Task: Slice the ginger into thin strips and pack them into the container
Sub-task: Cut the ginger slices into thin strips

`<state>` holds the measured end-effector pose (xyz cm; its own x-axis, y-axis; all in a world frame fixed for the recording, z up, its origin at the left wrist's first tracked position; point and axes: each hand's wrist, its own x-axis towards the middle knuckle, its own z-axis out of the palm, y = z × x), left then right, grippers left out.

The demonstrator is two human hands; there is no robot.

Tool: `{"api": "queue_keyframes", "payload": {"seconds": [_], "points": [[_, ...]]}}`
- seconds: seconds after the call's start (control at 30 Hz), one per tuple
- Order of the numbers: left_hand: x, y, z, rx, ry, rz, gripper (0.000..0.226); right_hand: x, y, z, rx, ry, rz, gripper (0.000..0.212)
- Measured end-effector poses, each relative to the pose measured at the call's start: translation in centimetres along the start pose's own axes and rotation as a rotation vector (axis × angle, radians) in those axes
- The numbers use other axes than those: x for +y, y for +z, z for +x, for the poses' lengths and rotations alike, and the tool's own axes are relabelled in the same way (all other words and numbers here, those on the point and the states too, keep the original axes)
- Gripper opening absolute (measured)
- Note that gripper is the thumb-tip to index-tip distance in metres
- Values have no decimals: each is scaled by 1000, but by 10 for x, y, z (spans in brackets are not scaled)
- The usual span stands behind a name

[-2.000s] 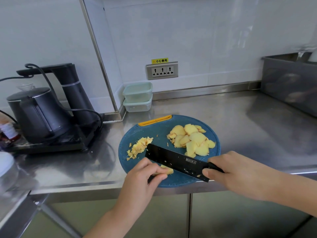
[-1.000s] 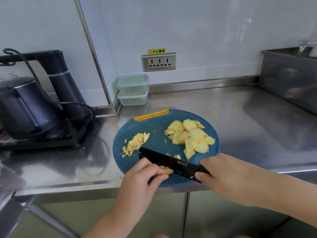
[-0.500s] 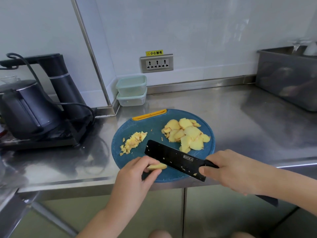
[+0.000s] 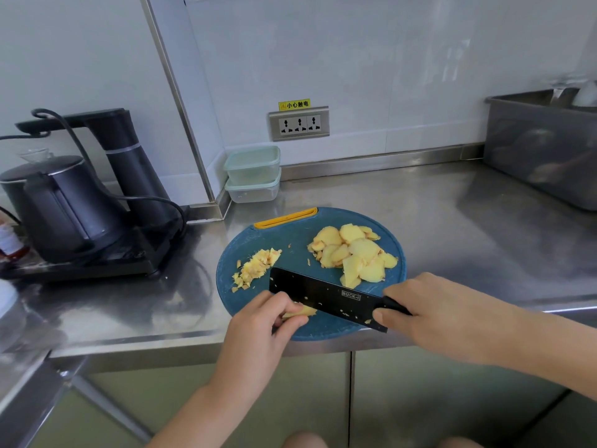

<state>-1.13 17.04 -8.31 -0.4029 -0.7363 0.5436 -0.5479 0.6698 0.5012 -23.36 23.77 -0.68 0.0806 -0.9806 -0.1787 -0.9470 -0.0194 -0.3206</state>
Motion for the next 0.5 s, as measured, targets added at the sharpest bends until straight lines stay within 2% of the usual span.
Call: {"api": "queue_keyframes", "payload": {"seconds": [0.33, 0.5], "points": [[-12, 1, 3, -15, 18, -48, 8, 0, 1, 6, -25, 0, -51, 34], [-14, 2, 4, -12, 31, -72, 12, -2, -2, 8, -72, 18, -50, 34]]}}
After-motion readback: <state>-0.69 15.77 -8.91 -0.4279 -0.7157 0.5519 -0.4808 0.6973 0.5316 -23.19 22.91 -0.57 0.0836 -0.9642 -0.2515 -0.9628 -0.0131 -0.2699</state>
